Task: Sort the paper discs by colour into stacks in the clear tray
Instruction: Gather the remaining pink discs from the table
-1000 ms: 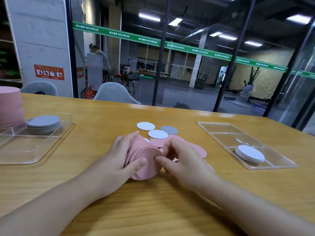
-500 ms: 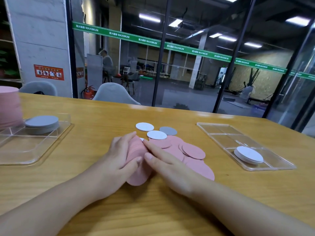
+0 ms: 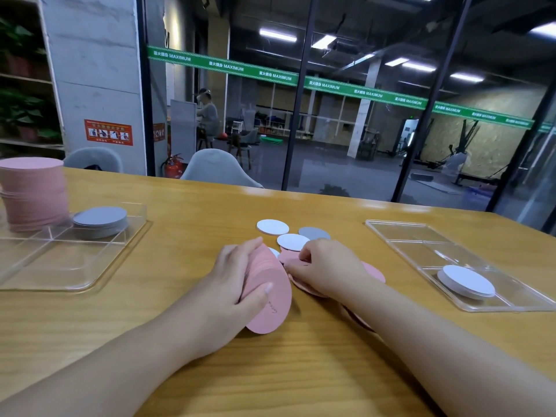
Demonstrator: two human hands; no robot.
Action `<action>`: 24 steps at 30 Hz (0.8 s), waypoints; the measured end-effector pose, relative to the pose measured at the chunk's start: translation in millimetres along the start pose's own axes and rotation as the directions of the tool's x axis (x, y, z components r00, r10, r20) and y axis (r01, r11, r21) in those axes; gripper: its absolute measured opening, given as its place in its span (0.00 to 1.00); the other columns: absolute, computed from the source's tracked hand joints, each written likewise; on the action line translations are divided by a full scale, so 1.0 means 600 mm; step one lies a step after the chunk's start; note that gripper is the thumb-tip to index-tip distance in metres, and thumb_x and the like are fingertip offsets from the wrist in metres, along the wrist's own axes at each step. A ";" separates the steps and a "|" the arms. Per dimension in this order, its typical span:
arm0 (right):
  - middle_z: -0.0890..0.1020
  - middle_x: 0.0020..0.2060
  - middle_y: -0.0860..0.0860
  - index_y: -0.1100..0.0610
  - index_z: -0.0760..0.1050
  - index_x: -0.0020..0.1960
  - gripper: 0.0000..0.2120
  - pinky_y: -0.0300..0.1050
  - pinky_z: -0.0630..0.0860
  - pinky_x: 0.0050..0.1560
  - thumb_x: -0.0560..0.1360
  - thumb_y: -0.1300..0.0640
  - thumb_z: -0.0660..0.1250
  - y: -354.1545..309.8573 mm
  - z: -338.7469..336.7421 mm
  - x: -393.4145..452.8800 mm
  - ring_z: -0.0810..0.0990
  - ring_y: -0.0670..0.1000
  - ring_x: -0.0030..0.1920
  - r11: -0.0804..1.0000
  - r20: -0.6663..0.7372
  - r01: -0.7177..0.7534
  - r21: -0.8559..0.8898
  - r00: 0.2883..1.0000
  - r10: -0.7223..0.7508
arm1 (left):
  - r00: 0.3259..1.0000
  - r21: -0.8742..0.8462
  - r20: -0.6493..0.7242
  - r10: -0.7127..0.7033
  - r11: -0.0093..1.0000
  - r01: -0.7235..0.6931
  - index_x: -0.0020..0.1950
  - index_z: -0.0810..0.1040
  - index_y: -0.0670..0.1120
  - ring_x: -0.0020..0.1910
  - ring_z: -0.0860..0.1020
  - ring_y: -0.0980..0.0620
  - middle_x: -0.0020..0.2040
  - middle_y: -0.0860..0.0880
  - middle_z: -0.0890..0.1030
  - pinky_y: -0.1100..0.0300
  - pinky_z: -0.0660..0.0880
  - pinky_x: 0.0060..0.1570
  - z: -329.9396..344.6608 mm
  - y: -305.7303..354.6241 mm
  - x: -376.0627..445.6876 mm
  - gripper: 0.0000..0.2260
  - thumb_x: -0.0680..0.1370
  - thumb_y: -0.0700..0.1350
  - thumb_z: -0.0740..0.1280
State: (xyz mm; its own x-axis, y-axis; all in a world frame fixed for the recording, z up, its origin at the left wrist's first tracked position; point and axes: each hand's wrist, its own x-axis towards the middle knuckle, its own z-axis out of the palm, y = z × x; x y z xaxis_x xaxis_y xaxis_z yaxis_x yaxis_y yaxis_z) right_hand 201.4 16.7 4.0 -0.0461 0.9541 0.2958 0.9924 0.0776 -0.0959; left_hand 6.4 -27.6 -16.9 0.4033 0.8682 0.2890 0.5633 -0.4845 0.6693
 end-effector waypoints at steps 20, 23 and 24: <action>0.76 0.47 0.35 0.43 0.73 0.55 0.10 0.43 0.76 0.53 0.78 0.55 0.60 0.067 -0.104 -0.031 0.76 0.44 0.52 0.970 0.327 0.061 0.236 0.935 -0.139 | 1.000 0.008 -0.007 0.000 1.000 0.000 0.74 0.46 0.62 0.62 0.64 0.65 0.66 0.65 0.55 0.69 0.62 0.56 0.000 0.001 -0.001 0.29 0.77 0.58 0.58; 0.72 0.60 0.37 0.42 0.67 0.66 0.21 0.44 0.71 0.61 0.74 0.46 0.65 0.063 -0.099 -0.033 0.72 0.43 0.61 0.984 0.415 0.069 0.164 0.900 -0.133 | 1.000 0.011 -0.006 0.001 1.000 -0.001 0.74 0.46 0.62 0.61 0.64 0.64 0.65 0.64 0.55 0.69 0.62 0.56 -0.001 0.000 -0.001 0.29 0.77 0.58 0.58; 0.71 0.62 0.37 0.41 0.64 0.68 0.26 0.45 0.70 0.62 0.72 0.44 0.67 0.062 -0.098 -0.035 0.71 0.43 0.62 0.989 0.458 0.065 0.134 0.881 -0.120 | 1.000 0.012 -0.007 0.002 1.000 -0.002 0.74 0.46 0.62 0.61 0.64 0.64 0.65 0.64 0.55 0.69 0.62 0.56 -0.001 0.000 -0.001 0.29 0.78 0.58 0.58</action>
State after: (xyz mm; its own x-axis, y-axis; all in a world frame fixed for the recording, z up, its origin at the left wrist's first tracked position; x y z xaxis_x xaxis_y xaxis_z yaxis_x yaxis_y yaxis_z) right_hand 246.2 -17.6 50.3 -0.2119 0.9636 -0.1629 0.9630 0.1775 -0.2028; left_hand 5.8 -28.1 -16.5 0.3991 0.8681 0.2950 0.5713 -0.4872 0.6605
